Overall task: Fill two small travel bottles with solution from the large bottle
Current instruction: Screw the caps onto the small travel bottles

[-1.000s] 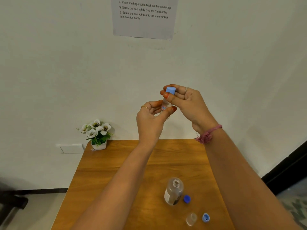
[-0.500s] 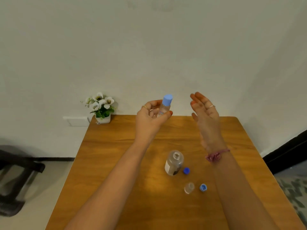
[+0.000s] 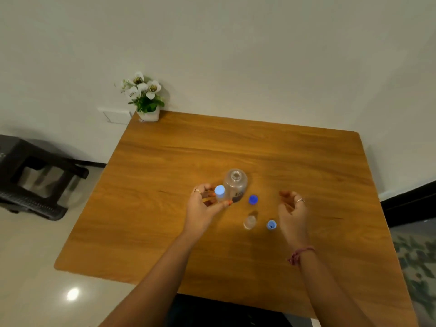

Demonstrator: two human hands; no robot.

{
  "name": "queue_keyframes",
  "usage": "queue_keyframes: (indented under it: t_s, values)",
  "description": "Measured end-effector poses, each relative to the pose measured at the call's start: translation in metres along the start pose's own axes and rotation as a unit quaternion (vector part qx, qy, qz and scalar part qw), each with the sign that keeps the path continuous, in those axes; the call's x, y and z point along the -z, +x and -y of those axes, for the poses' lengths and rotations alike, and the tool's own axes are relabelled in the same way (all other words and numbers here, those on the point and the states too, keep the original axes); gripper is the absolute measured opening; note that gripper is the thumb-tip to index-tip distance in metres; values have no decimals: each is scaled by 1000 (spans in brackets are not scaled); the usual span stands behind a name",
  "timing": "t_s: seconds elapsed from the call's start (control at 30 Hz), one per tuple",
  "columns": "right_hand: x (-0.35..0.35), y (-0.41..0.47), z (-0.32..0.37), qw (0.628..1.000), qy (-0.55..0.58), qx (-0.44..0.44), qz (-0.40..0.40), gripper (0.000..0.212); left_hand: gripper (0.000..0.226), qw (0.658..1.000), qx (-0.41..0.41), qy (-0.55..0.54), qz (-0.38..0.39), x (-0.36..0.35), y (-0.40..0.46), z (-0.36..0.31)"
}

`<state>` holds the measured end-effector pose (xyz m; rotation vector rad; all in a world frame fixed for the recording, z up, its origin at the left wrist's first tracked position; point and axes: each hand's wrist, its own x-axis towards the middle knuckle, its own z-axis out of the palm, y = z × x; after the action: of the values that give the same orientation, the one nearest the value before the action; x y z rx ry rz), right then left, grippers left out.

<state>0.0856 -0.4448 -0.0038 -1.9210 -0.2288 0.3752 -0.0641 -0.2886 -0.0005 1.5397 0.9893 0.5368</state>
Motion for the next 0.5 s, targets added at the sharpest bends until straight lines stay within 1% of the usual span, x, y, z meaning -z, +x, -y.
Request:
queue_keyframes:
  t_s: [0.07, 0.17, 0.33, 0.43, 0.5]
  values:
    - [9, -2, -17, 999, -40, 5, 23, 34, 53, 1000, 20, 9, -11, -6, -10, 19]
    - [20, -5, -37, 991, -103, 21, 79, 35, 49, 998, 44, 37, -11, -13, -18, 37]
    - [28, -11, -67, 958, -188, 35, 213, 57, 54, 995, 92, 46, 7, -26, -23, 56]
    - [28, -13, -81, 936, -258, 62, 229, 63, 52, 994, 96, 46, 11, -35, -26, 61]
    - [27, -14, -86, 939, -257, 82, 213, 60, 52, 994, 91, 59, 7, -39, -28, 65]
